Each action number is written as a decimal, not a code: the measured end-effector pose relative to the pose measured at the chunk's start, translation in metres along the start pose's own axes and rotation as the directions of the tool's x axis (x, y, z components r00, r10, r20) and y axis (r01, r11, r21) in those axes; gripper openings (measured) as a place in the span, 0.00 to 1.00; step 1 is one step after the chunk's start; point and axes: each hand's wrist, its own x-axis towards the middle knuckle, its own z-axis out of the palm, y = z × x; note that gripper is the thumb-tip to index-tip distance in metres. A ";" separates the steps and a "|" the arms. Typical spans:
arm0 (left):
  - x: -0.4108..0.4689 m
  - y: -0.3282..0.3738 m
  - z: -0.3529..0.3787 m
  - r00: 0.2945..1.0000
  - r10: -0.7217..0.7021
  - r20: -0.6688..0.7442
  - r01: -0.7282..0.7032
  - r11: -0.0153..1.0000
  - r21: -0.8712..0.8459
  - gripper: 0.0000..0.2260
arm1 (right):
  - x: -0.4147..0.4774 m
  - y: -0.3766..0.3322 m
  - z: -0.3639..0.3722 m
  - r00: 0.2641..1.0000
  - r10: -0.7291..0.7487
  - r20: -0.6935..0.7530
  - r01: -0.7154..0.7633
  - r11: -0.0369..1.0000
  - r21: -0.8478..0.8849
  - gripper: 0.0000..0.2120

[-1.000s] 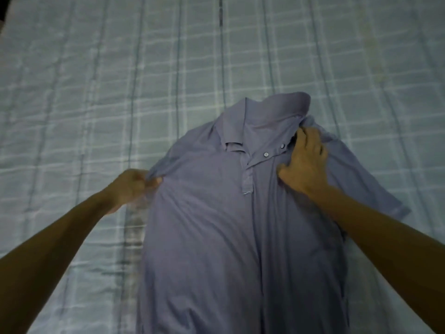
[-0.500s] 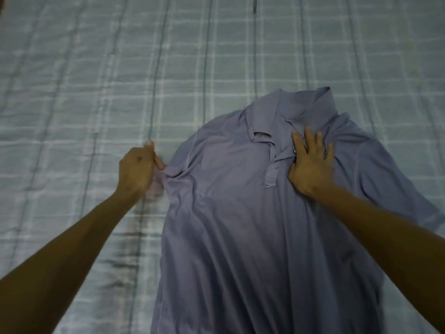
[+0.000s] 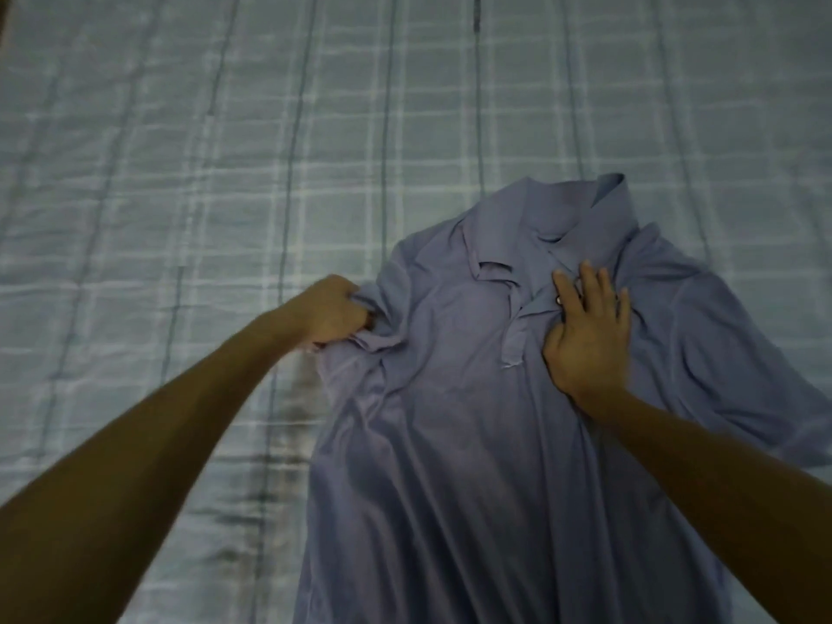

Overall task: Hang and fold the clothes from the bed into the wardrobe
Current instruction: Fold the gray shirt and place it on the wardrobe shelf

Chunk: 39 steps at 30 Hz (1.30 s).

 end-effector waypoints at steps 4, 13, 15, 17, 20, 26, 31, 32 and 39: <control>0.003 -0.025 -0.041 0.761 -0.069 -0.645 -0.006 0.994 -0.113 0.10 | 0.000 -0.001 0.001 1.000 -0.011 -0.021 0.011 1.000 0.011 0.29; 0.013 -0.052 -0.022 0.727 -0.351 -0.590 0.208 0.932 -0.298 0.18 | 0.000 -0.001 0.001 1.000 -0.006 -0.026 0.007 1.000 0.013 0.29; 0.012 -0.055 -0.019 0.876 -0.264 -0.405 0.216 0.963 -0.161 0.18 | 0.000 -0.001 0.001 1.000 -0.008 -0.024 0.008 1.000 0.011 0.30; 0.014 -0.057 -0.023 0.934 -0.236 -0.268 0.202 0.968 -0.147 0.15 | 0.000 -0.001 0.000 1.000 -0.007 -0.019 0.007 1.000 0.009 0.30; 0.012 -0.056 -0.037 0.821 -0.242 -0.516 0.070 0.941 -0.330 0.13 | 0.000 -0.002 -0.002 1.000 -0.005 -0.007 0.005 1.000 0.005 0.30; 0.010 -0.069 -0.037 0.320 -0.627 -0.710 0.301 0.778 -0.552 0.17 | 0.000 -0.001 0.001 0.999 -0.002 -0.036 0.003 1.000 0.021 0.29; 0.007 -0.041 -0.001 0.388 0.006 -0.921 -0.019 1.000 -0.001 0.13 | 0.001 -0.005 -0.002 1.000 0.018 -0.020 -0.018 1.000 0.022 0.29; 0.010 -0.023 0.012 0.474 0.175 -0.863 -0.184 0.978 0.098 0.13 | 0.002 -0.006 -0.003 1.000 0.021 -0.008 -0.020 1.000 0.023 0.28; 0.075 0.086 0.074 0.827 0.315 -0.465 -0.193 0.937 0.292 0.21 | 0.034 0.015 -0.040 0.963 0.190 -0.192 -0.130 0.950 0.284 0.21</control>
